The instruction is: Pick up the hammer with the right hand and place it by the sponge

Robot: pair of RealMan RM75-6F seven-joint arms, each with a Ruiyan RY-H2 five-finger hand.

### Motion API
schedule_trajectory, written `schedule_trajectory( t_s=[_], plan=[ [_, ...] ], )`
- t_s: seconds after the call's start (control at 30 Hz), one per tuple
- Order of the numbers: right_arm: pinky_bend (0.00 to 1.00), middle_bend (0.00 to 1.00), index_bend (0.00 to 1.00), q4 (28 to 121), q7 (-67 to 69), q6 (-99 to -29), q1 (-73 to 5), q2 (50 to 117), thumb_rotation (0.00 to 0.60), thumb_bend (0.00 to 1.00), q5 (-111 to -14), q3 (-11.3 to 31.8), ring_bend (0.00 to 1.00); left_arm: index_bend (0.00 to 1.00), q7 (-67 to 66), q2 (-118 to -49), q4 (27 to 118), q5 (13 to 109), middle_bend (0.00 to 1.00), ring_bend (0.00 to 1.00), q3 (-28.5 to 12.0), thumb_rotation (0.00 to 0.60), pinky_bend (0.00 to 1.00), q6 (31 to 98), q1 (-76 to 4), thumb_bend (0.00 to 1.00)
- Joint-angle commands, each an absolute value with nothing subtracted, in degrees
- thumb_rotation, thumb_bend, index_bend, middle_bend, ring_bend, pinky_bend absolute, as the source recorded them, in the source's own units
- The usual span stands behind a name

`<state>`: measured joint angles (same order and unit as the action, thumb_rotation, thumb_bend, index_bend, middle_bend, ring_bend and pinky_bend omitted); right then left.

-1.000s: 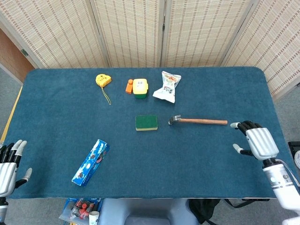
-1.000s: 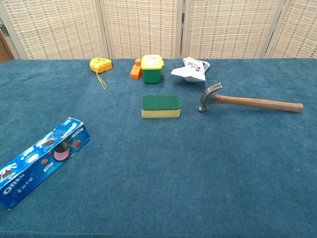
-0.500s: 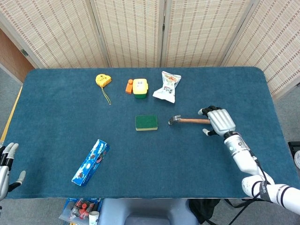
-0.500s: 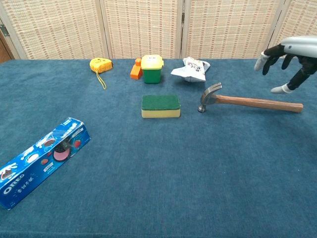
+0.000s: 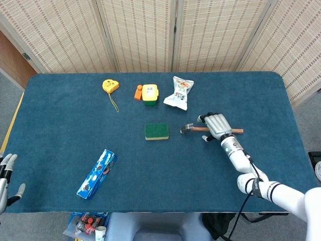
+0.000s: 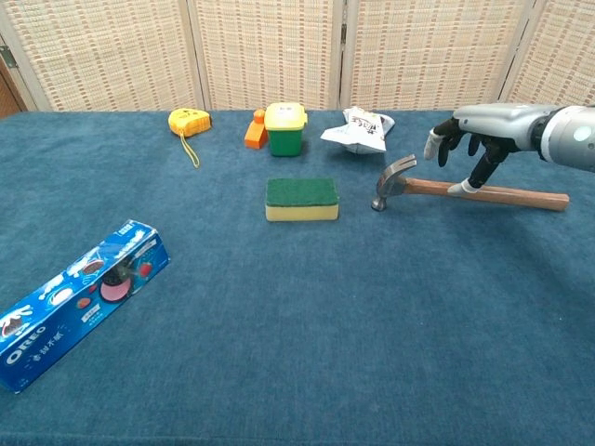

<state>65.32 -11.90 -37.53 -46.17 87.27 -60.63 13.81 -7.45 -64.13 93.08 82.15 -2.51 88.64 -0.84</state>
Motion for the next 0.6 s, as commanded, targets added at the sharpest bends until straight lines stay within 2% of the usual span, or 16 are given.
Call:
schedule_trajectory(
  t_s=[0.03, 0.33, 0.6],
  plan=[
    [0.25, 0.33, 0.27, 61.8, -11.0, -35.7, -47.8, 89.8, 0.6, 0.23, -60.1, 13.3, 0.19, 0.0, -7.3, -64.2, 92.9, 82.0, 0.0, 0.05, -2.5, 0.6, 0.0, 88.6, -0.8, 0.32],
    [0.25, 0.36, 0.27, 55.6, -9.5, -33.3, -49.8, 93.7, 0.6, 0.3, -59.6, 12.6, 0.19, 0.0, -6.4, -64.6, 91.8, 81.5, 0.0, 0.05, -2.5, 0.6, 0.0, 88.2, -0.5, 0.32],
    [0.25, 0.41, 0.33, 53.2, -8.1, -32.6, -50.4, 95.1, 0.6, 0.35, -60.1, 12.3, 0.19, 0.0, -5.5, -65.0, 90.8, 81.2, 0.0, 0.05, -2.6, 0.6, 0.0, 88.1, -0.2, 0.32]
  ],
)
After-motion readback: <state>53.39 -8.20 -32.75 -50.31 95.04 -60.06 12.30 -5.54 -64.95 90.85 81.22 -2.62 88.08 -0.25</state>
